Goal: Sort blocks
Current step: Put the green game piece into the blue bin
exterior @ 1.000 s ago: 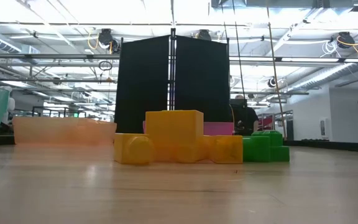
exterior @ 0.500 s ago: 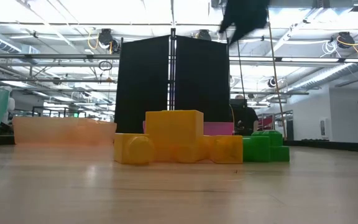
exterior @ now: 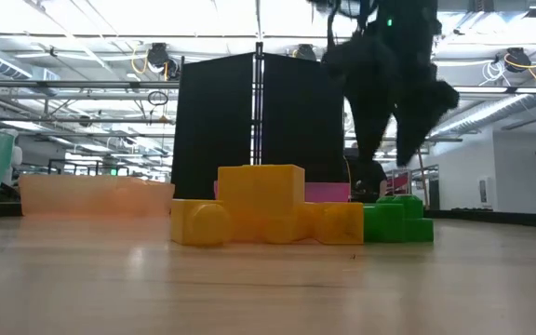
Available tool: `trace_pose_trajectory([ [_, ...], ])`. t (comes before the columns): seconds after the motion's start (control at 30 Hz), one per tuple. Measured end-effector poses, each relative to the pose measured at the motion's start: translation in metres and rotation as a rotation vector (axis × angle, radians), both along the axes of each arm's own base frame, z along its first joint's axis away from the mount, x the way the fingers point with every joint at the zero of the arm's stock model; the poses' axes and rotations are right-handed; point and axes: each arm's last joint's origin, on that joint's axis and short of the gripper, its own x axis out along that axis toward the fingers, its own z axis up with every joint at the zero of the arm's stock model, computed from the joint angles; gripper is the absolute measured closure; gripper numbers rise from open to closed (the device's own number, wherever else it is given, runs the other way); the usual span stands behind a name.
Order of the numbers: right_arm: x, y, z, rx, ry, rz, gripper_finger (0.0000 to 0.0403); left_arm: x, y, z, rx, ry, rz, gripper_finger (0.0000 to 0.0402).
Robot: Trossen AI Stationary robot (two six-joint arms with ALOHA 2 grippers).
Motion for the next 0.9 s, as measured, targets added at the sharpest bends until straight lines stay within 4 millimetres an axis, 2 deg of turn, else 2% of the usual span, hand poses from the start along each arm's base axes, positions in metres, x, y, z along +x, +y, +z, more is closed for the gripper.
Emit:
trace_pose_trajectory([
  [0.17, 0.005, 0.004, -0.022, -0.006, 0.066, -0.012, 0.0067, 0.001, 0.001, 0.000, 0.015, -0.007, 0.036, 0.0081],
  [0.33, 0.007, 0.000, -0.033, -0.008, 0.106, -0.027, 0.0067, 0.002, 0.001, 0.000, 0.031, -0.026, 0.054, 0.0081],
  [0.53, -0.003, 0.000, -0.044, 0.006, 0.142, -0.060, 0.0077, 0.002, 0.001, 0.000, 0.034, -0.029, 0.056, 0.0081],
  [0.9, -0.027, 0.006, -0.042, -0.053, 0.329, -0.090, 0.0104, 0.002, 0.002, -0.001, 0.064, -0.053, 0.070, 0.0081],
])
